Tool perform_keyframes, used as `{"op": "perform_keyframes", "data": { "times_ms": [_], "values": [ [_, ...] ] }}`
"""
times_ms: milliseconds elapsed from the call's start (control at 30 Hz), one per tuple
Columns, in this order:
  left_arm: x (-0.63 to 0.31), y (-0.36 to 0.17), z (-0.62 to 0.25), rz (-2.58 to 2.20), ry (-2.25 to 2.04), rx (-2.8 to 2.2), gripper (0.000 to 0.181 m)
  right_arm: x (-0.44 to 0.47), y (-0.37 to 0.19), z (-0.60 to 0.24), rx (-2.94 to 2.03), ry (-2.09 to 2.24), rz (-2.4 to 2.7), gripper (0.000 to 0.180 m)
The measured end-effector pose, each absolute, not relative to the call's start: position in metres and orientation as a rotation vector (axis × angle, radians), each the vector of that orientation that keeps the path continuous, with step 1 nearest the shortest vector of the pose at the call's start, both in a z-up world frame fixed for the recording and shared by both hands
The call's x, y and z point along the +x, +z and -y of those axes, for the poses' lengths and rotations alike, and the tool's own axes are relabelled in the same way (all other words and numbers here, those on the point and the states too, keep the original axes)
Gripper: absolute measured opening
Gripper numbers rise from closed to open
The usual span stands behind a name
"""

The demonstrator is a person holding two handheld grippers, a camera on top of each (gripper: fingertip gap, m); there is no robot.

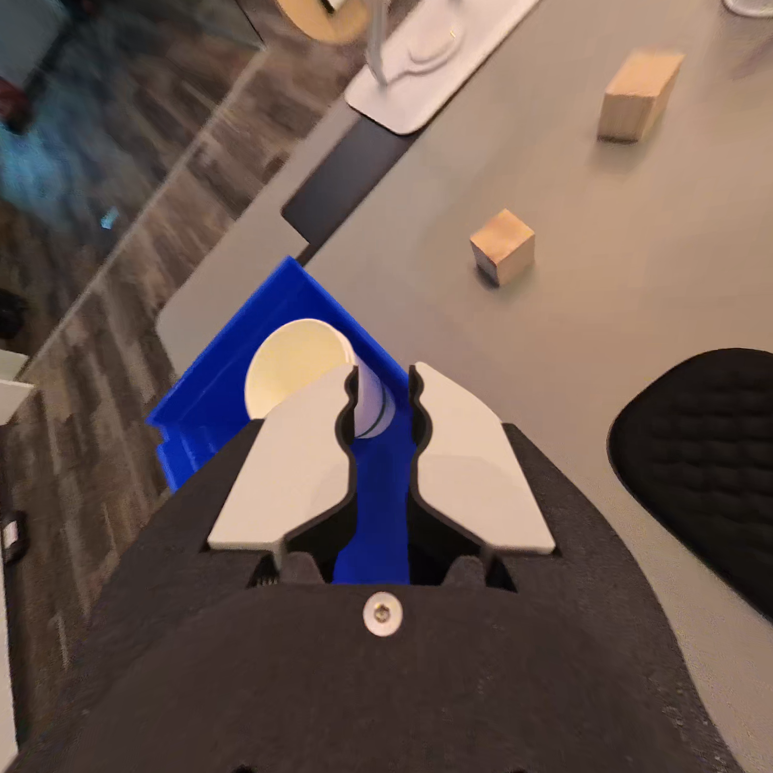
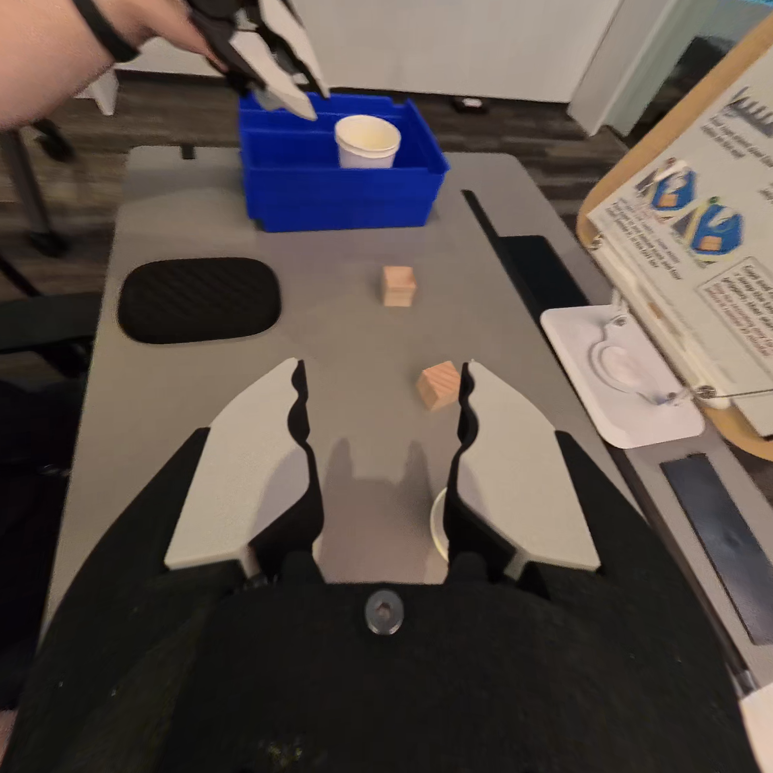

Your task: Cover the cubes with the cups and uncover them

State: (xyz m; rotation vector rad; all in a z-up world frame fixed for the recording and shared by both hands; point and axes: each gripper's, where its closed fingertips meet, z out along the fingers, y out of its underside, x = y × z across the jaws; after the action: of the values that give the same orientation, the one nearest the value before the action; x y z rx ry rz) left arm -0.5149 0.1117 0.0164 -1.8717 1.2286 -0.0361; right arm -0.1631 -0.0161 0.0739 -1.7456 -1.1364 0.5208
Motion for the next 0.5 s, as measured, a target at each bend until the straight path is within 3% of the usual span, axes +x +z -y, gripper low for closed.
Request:
{"op": "perform_keyframes", "data": {
  "times_ms": [500],
  "values": [
    [-0.537, -0.037, -0.162, -1.315, 0.121, -2.061, 0.015, -0.129, 0.071, 0.018, -1.781, 0.550, 1.072, 0.064]
  ]
}}
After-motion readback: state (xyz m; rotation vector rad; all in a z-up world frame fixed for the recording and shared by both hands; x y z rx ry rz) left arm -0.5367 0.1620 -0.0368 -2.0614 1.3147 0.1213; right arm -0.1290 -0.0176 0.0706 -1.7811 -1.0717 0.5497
